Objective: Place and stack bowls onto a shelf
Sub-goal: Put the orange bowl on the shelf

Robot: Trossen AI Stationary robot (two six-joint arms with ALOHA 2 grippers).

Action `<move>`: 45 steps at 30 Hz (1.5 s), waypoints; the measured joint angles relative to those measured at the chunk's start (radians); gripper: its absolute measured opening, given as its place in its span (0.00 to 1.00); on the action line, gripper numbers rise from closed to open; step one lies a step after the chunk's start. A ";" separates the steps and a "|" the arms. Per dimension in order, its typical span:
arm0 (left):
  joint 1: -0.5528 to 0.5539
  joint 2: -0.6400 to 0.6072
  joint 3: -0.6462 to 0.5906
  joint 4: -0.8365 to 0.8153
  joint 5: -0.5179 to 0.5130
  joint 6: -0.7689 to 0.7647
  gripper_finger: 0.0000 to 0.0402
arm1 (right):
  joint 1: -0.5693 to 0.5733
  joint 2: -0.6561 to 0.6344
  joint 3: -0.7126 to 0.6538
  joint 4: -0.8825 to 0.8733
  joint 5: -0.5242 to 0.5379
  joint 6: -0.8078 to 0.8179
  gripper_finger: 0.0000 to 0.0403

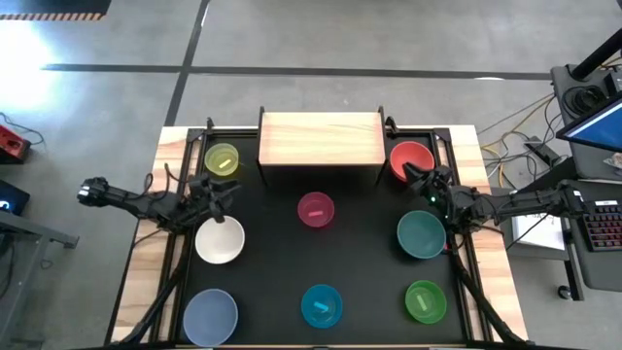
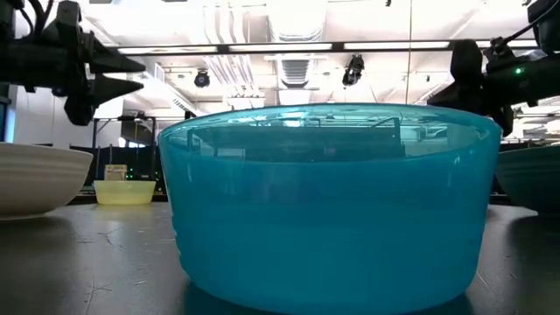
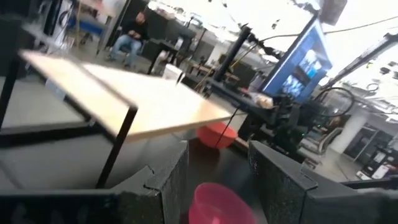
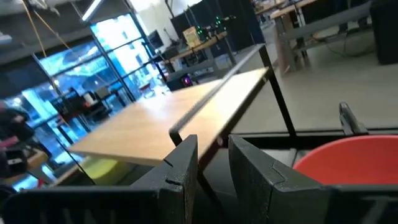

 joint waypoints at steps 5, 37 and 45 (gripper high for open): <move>0.000 0.000 0.000 0.080 -0.001 0.121 0.38 | 0.000 0.001 0.024 0.026 -0.011 -0.015 0.20; 0.000 0.000 0.054 0.244 0.003 0.352 0.38 | 0.000 0.037 0.423 -0.657 -0.129 -0.049 0.20; 0.000 0.001 0.112 0.215 -0.054 0.361 0.38 | 0.000 0.145 0.650 -1.141 -0.237 0.230 0.20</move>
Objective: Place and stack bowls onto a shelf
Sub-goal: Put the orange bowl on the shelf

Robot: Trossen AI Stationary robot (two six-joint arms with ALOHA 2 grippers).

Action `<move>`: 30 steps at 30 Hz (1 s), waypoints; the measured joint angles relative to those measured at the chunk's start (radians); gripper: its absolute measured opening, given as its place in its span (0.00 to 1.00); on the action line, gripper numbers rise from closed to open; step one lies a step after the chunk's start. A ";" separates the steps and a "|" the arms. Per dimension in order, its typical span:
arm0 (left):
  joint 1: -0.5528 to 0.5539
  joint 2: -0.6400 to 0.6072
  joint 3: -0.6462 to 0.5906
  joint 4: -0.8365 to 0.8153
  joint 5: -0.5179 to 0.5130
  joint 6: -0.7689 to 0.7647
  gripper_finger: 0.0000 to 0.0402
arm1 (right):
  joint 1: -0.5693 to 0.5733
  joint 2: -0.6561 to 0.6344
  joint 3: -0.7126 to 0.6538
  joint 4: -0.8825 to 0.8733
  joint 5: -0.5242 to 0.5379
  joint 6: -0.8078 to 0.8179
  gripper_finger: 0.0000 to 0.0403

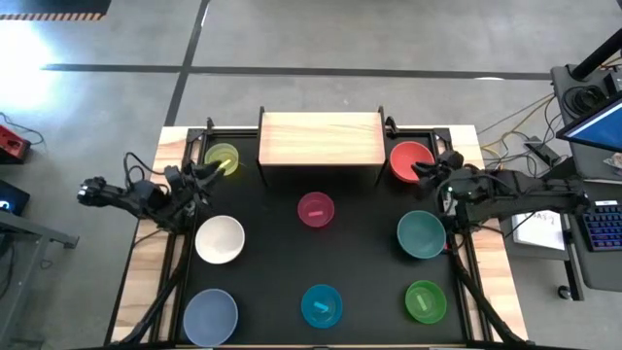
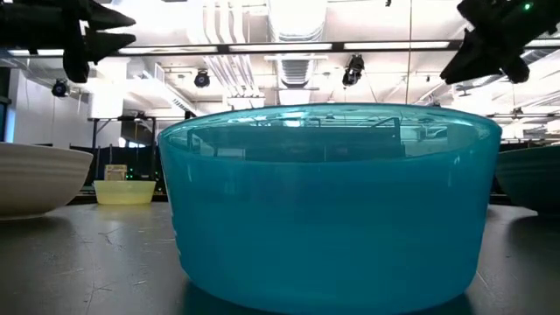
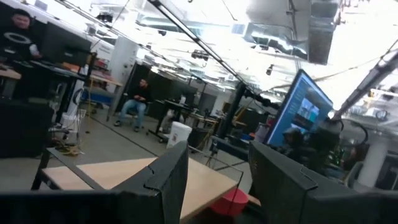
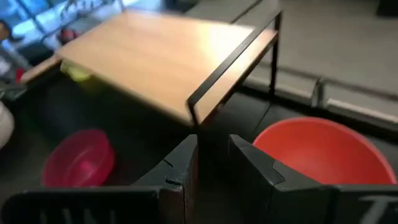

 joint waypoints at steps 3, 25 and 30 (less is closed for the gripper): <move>0.000 0.000 0.028 -0.010 -0.001 -0.001 0.38 | 0.000 0.045 0.062 -0.048 -0.053 0.026 0.20; 0.000 0.001 0.262 -0.437 -0.005 -0.069 0.38 | 0.000 0.397 0.304 -0.373 -0.227 0.193 0.20; 0.000 0.001 0.299 -0.508 -0.005 -0.069 0.38 | -0.026 0.507 0.381 -0.501 -0.227 0.192 0.15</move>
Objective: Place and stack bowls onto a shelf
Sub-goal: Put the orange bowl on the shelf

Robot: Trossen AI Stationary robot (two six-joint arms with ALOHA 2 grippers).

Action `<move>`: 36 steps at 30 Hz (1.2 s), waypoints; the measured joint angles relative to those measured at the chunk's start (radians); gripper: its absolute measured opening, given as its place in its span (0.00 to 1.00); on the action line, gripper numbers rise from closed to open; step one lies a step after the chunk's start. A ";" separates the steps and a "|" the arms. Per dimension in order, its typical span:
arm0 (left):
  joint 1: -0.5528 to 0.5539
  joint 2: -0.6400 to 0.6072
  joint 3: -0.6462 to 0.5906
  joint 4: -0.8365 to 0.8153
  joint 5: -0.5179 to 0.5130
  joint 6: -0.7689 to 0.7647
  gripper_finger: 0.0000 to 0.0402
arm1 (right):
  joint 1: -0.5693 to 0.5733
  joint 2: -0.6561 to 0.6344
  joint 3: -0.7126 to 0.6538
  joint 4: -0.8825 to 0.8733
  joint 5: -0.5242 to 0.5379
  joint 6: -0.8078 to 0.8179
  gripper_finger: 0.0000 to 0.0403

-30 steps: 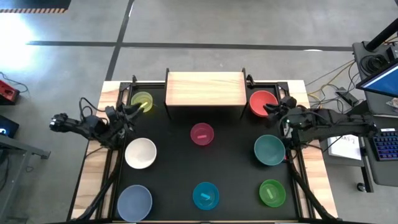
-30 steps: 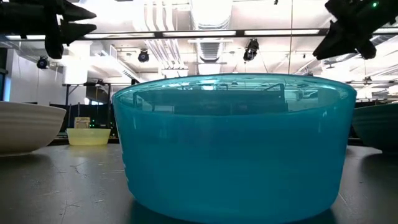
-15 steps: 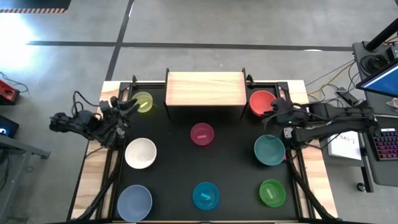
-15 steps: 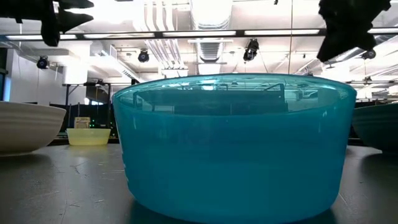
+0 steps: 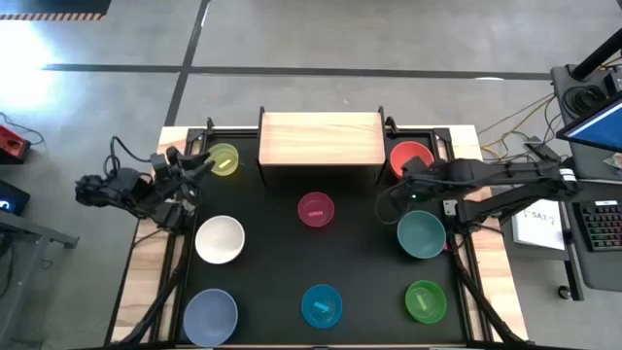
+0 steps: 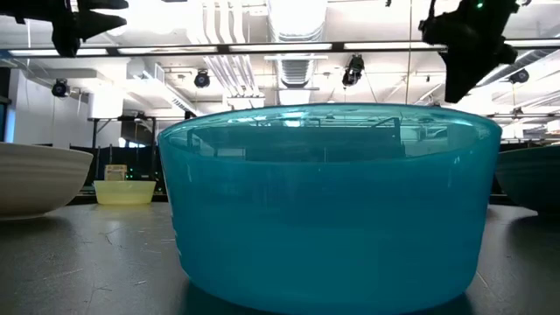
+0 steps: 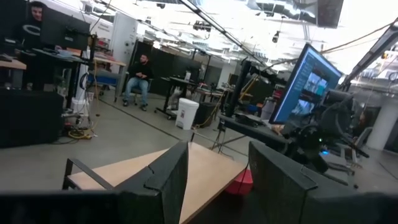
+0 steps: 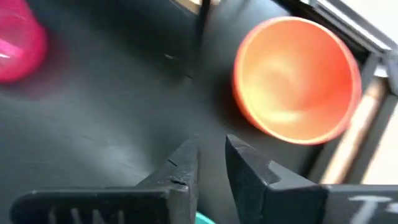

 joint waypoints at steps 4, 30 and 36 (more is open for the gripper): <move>0.000 0.000 0.028 -0.044 0.000 0.000 0.38 | -0.039 0.065 0.052 -0.073 0.000 -0.019 0.10; 0.000 0.000 0.101 -0.207 -0.060 -0.007 0.38 | -0.433 0.358 0.053 -0.009 -0.212 -0.803 0.37; 0.000 0.000 0.101 -0.213 -0.060 -0.007 0.38 | -0.444 0.372 0.052 0.036 -0.197 -0.861 0.37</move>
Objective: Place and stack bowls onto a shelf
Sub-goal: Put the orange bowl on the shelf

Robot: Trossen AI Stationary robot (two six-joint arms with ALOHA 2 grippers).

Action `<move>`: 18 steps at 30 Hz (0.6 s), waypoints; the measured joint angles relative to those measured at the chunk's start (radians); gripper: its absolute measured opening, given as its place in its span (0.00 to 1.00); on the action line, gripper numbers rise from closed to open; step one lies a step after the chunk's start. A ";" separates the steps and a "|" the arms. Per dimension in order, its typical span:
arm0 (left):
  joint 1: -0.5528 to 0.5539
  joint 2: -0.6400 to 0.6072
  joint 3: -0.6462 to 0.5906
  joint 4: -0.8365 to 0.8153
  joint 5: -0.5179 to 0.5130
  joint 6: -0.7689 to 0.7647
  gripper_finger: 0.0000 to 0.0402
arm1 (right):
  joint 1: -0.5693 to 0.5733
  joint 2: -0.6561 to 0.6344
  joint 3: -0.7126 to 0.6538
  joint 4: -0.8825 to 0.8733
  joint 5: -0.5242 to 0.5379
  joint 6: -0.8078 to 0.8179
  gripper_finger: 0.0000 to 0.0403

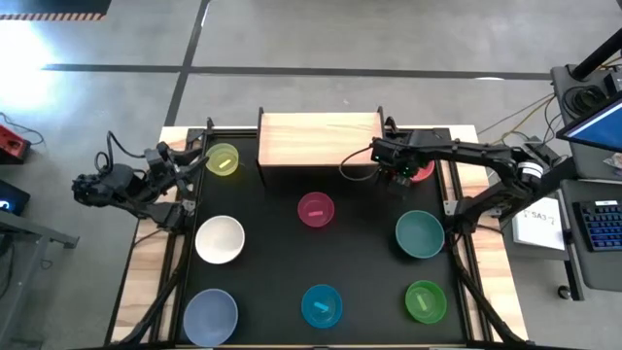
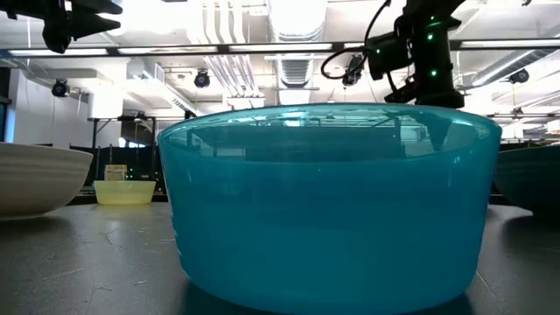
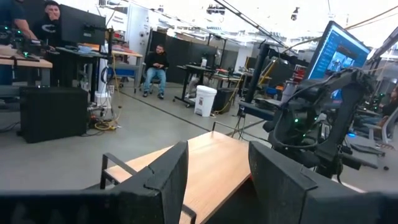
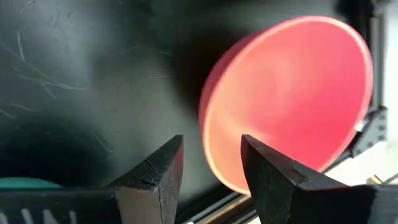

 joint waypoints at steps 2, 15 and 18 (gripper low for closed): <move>0.000 0.000 0.000 -0.001 0.000 0.000 0.38 | -0.012 -0.001 -0.004 0.000 -0.011 -0.001 0.37; 0.000 0.000 0.000 -0.009 0.000 0.000 0.38 | -0.019 -0.083 -0.012 0.150 -0.010 -0.016 0.33; 0.000 0.000 0.000 -0.008 0.000 0.000 0.38 | -0.018 -0.109 -0.012 0.238 -0.019 -0.026 0.33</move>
